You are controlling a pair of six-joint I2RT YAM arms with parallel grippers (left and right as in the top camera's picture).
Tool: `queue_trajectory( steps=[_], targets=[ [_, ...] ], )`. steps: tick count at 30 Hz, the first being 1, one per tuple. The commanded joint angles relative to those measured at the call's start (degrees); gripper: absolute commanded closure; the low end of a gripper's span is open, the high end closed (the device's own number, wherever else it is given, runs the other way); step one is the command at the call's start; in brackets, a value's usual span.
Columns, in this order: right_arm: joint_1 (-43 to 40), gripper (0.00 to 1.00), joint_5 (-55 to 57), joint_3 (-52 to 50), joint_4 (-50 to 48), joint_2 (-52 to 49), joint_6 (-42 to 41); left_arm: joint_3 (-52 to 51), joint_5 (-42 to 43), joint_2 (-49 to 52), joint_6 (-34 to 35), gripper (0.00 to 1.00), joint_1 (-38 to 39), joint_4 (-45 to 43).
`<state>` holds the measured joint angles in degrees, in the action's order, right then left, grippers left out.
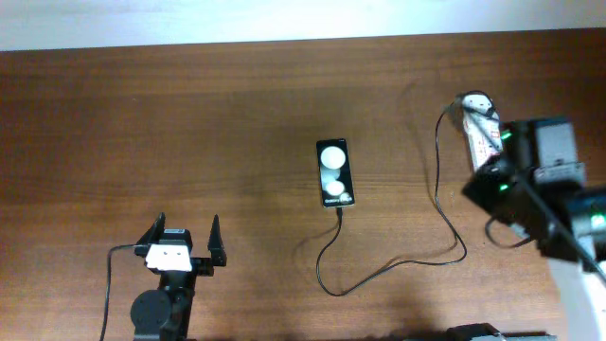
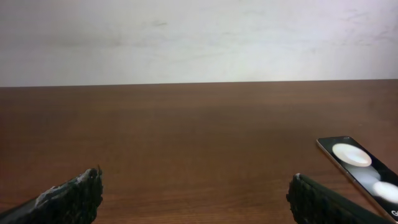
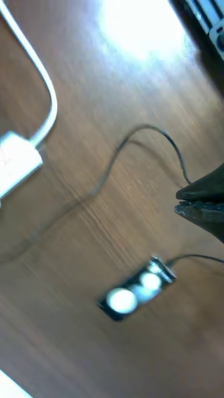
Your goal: Plug charger to phone and switch on socket
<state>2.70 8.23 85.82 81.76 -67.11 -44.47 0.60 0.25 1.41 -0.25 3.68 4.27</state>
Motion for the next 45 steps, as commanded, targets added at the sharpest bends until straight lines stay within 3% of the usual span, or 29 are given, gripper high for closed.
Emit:
queue_trajectory(
  steps=[1,5,8,18,26,38,45],
  targets=[
    [-12.0,0.96,-8.9,1.1,-0.2,-5.5,8.0,-0.1,1.0,0.0,-0.9,0.01,-0.1,0.5],
    [-23.3,0.96,-15.4,2.0,-1.7,-16.4,13.0,-0.1,1.0,0.0,-0.9,0.01,-0.1,0.5],
    [-27.1,0.96,-17.8,2.0,-3.4,-22.4,13.0,-0.1,1.0,0.0,-0.9,0.01,-0.1,0.5],
    [-27.1,0.96,-17.5,2.8,-17.9,-31.3,5.0,-0.1,1.0,0.0,-0.9,0.01,-0.1,0.5],
    [-27.2,0.96,-17.5,24.9,-10.4,-48.7,5.0,-0.1,1.0,0.0,-0.9,0.01,-0.1,0.5],
    [-27.1,0.96,-9.2,25.0,-12.3,-54.1,-1.2,-0.1,1.0,0.0,-0.9,0.01,-0.1,0.5],
    [-26.7,0.96,-15.1,24.7,-19.2,-61.1,-0.8,-0.1,1.0,0.0,-0.9,0.01,-0.1,0.5]
  ],
)
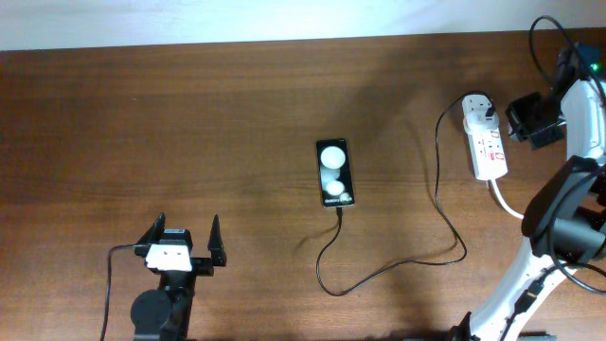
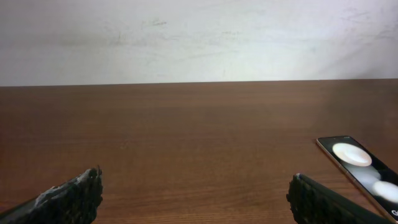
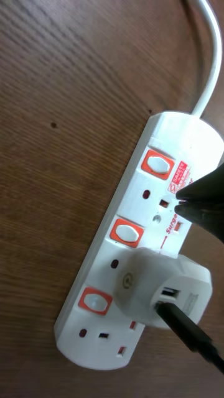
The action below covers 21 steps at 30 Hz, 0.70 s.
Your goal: Plug charger to phone and switch on socket
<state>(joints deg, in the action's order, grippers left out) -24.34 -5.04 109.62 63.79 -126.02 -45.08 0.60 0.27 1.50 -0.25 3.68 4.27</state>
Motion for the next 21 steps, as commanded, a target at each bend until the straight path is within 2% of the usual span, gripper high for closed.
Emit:
queue_trajectory(
  steps=[1,14,19,21],
  targets=[
    [0.6,0.96,-2.1,0.9,-1.7,-2.8,-0.2,-0.1,1.0,-0.1,-0.9,0.01,-0.1,0.5],
    [2.0,0.96,-3.8,0.8,-7.7,-5.6,-0.2,-0.1,1.0,-0.1,-0.9,0.01,-0.1,0.5],
    [6.1,0.96,-1.8,-3.3,-11.7,-7.3,-0.2,-0.1,1.0,-0.1,-0.9,0.01,-0.1,0.5],
    [7.2,0.96,-2.2,-3.3,-9.7,-9.4,0.2,-0.1,1.0,-0.1,-0.9,0.01,-0.1,0.5]
  ],
)
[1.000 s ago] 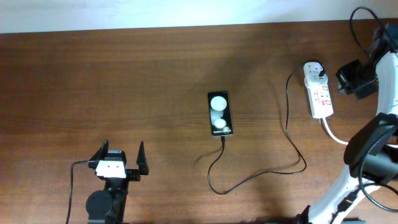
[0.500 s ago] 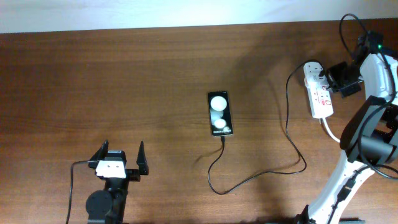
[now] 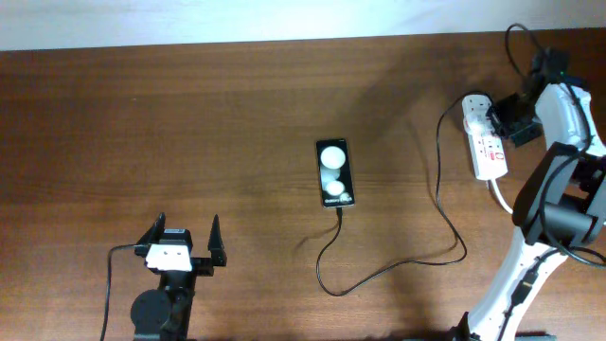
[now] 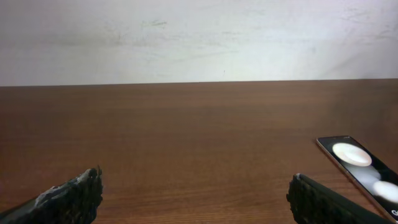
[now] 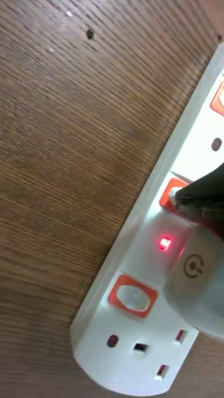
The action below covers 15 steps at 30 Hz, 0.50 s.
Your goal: Plug charger to phone and switch on socket
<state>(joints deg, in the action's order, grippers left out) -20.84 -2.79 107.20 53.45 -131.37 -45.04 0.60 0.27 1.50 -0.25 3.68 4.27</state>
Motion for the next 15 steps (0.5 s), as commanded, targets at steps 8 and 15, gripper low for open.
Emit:
queue_trajectory(
  steps=[8,15],
  targets=[
    [0.3,0.96,2.0,1.2,11.6,-1.0,2.7,-0.1,1.0,-0.1,-0.9,0.01,-0.1,0.5],
    [2.4,0.96,3.9,1.7,17.9,28.3,1.7,-0.1,1.0,-0.1,-0.9,0.01,-0.1,0.5]
  ],
)
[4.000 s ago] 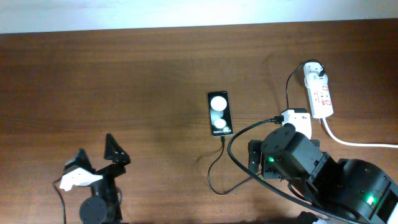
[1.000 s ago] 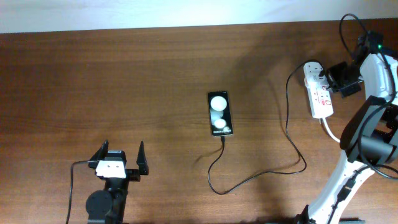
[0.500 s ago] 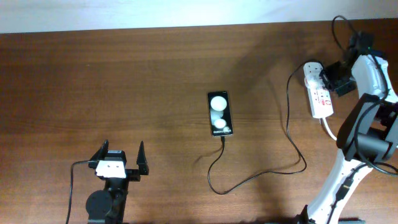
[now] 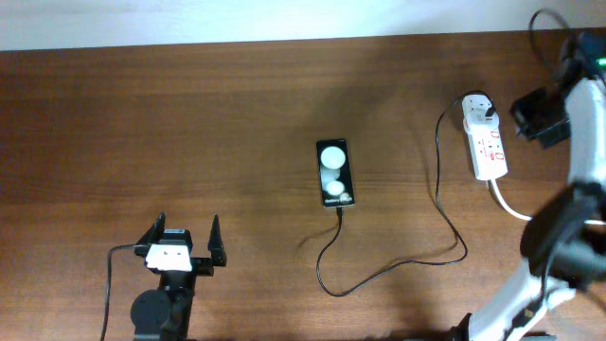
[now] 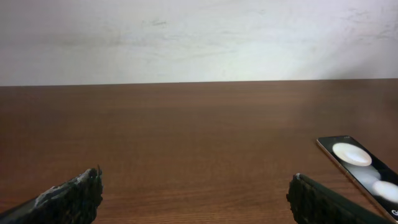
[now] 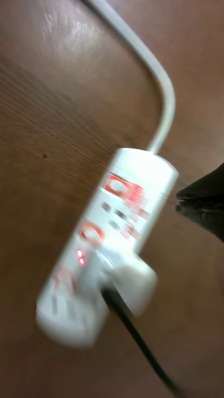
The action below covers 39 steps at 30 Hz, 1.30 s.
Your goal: Plug charger to phone and switch on socket
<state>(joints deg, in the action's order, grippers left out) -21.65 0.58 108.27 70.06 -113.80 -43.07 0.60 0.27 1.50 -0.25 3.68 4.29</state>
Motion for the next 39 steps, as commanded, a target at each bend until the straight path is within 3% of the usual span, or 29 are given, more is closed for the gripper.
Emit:
queue_trajectory(
  steps=[1,4,7,8,11,13,14,28,39],
  targets=[
    [5.7,0.96,0.6,0.7,2.3,16.2,1.8,-0.1,1.0,-0.1,-0.9,0.01,-0.1,0.5],
    [17.4,0.96,1.0,0.7,6.2,31.6,6.5,-0.1,1.0,-0.1,-0.9,0.01,-0.1,0.5],
    [22.8,0.96,8.2,0.7,14.3,39.6,7.3,-0.1,1.0,-0.1,-0.9,0.01,-0.1,0.5],
    [22.8,0.9,8.5,0.7,16.6,40.9,7.3,-0.1,1.0,-0.1,-0.9,0.01,-0.1,0.5],
    [22.8,0.68,8.7,0.7,21.5,42.1,7.3,-0.1,1.0,-0.1,-0.9,0.01,-0.1,0.5],
    [22.8,0.35,9.2,0.7,24.4,41.7,7.3,-0.1,1.0,-0.1,-0.9,0.01,-0.1,0.5],
    [22.8,0.01,9.1,0.7,25.1,41.5,7.3,-0.1,1.0,-0.1,-0.9,0.01,-0.1,0.5],
    [22.8,0.01,9.1,0.6,25.1,35.7,7.3,-0.1,1.0,-0.1,-0.9,0.01,-0.1,0.5],
    [22.8,0.01,9.1,0.3,25.1,60.4,7.3,-0.1,1.0,-0.1,-0.9,0.01,-0.1,0.5]
  ],
)
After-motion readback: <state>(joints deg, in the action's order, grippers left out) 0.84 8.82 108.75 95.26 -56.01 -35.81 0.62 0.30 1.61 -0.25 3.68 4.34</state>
